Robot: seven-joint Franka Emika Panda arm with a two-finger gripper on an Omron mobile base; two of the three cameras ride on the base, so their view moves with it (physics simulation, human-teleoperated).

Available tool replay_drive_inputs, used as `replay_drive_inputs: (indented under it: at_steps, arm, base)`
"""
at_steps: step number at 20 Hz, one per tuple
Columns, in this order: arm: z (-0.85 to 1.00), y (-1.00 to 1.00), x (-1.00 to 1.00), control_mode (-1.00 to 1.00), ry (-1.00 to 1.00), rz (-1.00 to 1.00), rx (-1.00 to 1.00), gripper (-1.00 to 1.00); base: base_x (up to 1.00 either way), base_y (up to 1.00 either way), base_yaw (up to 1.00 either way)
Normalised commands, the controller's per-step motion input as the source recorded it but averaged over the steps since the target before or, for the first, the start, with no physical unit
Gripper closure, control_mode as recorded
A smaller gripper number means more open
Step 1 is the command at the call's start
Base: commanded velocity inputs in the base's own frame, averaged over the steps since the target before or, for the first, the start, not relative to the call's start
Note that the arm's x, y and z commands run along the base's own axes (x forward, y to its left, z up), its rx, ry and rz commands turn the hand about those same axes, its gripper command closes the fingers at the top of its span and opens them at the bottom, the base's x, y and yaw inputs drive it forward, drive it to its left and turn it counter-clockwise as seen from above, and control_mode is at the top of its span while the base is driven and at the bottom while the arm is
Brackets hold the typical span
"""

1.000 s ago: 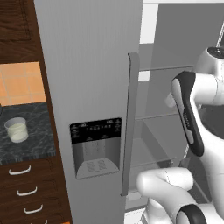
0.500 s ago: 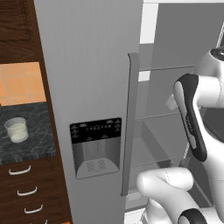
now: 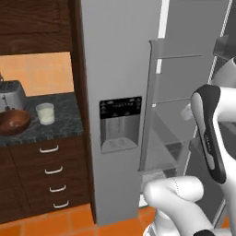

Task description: Grab a lemon wedge from the fridge and one ice cube from the ice bowl, and put them in the glass of lemonade.

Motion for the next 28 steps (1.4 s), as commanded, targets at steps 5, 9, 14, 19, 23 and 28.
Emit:
replay_drive_inputs:
  at_steps: [5, 9, 14, 19, 23, 28]
  arm:
    - [0.0, 0.0, 0.0, 1.0, 0.0, 0.0, 0.0, 1.0]
    - [0.0, 0.0, 0.0, 1.0, 0.0, 0.0, 0.0, 1.0]
    - [0.0, 0.0, 0.0, 1.0, 0.0, 0.0, 0.0, 1.0]
    - [0.0, 0.0, 0.0, 1.0, 0.0, 0.0, 0.0, 1.0]
    - [0.0, 0.0, 0.0, 1.0, 0.0, 0.0, 0.0, 1.0]
    - [0.0, 0.0, 0.0, 1.0, 0.0, 0.0, 0.0, 1.0]
  base:
    - [-0.3, 1.0, 0.0]
    - [0.0, 1.0, 0.0]
    - [0.1, 1.0, -0.05]
    - [0.5, 1.0, -0.1]
    - [0.82, 0.99, -0.21]
    - [0.93, 0.13, -0.05]
